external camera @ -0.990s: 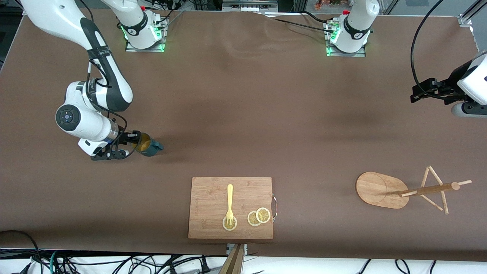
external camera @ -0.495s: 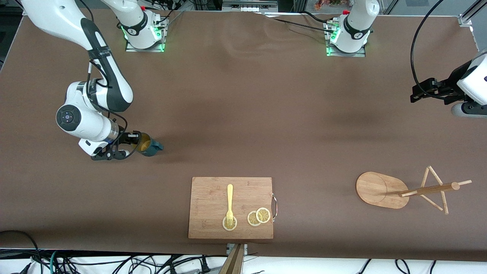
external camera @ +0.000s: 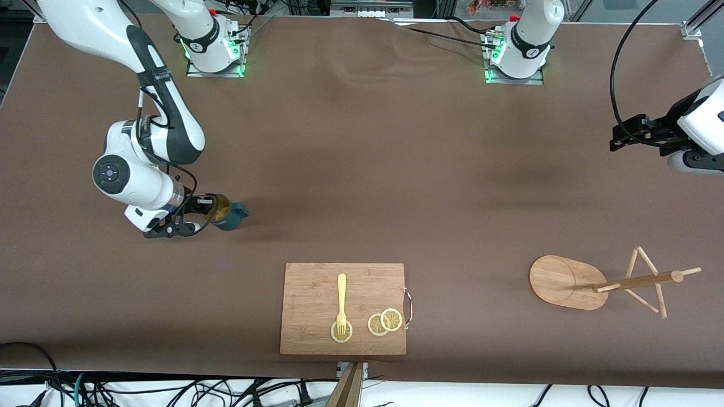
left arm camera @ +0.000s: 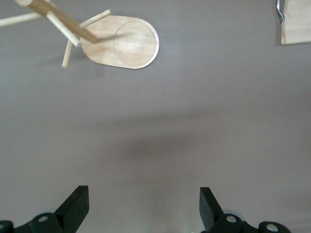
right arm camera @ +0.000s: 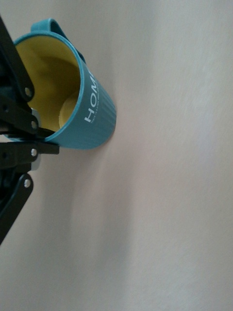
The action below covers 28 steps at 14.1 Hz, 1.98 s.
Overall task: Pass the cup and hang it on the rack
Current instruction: 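Close the right gripper on the teal mug's rim, then lift the mug and carry it toward the table's middle with the right gripper, then set the mug down with the right gripper while the left gripper approaches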
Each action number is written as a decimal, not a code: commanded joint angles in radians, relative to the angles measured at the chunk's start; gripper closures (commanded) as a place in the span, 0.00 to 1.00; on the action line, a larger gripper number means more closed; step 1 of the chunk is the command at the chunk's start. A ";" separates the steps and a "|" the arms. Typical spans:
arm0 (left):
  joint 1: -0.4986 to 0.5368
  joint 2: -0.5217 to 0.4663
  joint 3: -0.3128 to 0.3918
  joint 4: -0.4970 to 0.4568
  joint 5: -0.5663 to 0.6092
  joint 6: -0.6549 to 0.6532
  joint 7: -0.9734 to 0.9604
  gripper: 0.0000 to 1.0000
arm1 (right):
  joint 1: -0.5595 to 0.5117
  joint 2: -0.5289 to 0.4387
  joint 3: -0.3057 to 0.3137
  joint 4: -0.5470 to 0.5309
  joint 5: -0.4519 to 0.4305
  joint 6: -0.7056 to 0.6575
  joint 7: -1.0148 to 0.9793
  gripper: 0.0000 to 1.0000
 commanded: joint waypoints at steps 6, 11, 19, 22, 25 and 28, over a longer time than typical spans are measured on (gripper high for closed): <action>0.002 -0.008 0.003 -0.025 -0.016 -0.003 0.310 0.00 | 0.201 0.036 -0.002 0.272 0.017 -0.278 0.316 1.00; 0.002 0.001 0.003 -0.042 -0.005 -0.003 0.372 0.00 | 0.376 0.140 -0.002 0.467 0.092 -0.397 0.576 1.00; 0.008 0.020 0.006 -0.091 0.001 -0.003 0.525 0.00 | 0.742 0.381 -0.005 0.727 0.084 -0.306 0.944 1.00; 0.022 0.043 0.006 -0.099 -0.005 0.006 0.664 0.00 | 0.801 0.421 -0.005 0.753 0.083 -0.259 0.963 1.00; 0.043 0.076 0.006 -0.101 -0.035 0.032 0.796 0.00 | 0.832 0.441 -0.008 0.751 0.080 -0.217 0.975 1.00; 0.043 0.084 0.006 -0.114 -0.039 0.060 0.816 0.00 | 0.851 0.465 -0.012 0.753 0.077 -0.174 0.978 1.00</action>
